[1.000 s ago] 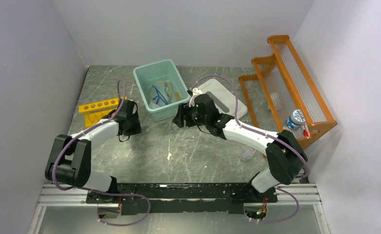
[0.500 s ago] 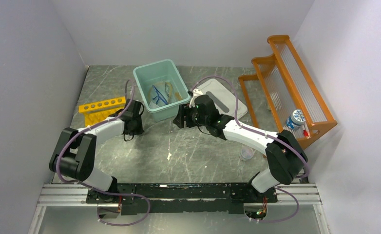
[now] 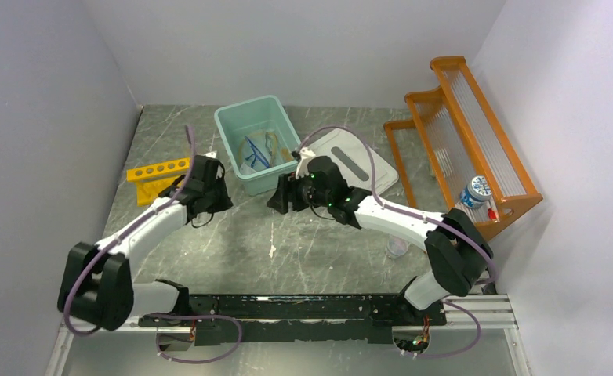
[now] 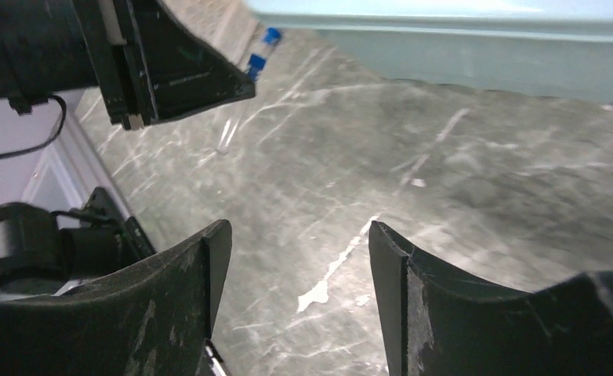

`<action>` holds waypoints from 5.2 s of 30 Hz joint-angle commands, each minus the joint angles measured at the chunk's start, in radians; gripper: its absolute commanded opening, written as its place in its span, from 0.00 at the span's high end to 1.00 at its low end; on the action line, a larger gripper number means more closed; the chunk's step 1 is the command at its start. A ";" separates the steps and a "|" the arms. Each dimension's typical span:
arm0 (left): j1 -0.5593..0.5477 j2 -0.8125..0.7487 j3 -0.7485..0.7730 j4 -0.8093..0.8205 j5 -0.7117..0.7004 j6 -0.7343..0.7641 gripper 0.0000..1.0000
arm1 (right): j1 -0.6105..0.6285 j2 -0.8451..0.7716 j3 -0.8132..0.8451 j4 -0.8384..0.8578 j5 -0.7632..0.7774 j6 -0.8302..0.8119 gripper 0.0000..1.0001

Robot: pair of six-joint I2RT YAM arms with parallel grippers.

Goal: Organize the chemistry lab equipment

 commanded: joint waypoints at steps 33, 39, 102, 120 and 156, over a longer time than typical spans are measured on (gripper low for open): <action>-0.006 -0.337 0.069 -0.127 0.205 -0.194 0.63 | 0.164 0.297 0.142 0.397 -0.209 0.277 0.79; 0.029 -0.270 0.231 -0.272 0.276 -0.086 0.39 | 0.165 0.232 0.057 0.431 -0.241 0.028 0.78; 0.131 -0.222 0.301 -0.365 -0.177 0.093 0.89 | 0.168 -0.002 -0.045 0.257 0.049 -0.345 0.21; 0.303 -0.207 0.065 -0.189 -0.489 -0.082 0.86 | 0.155 -0.067 -0.168 0.199 0.143 -0.228 0.23; 0.497 -0.160 -0.050 -0.102 -0.315 -0.080 0.86 | 0.122 -0.053 -0.202 0.220 0.171 -0.213 0.24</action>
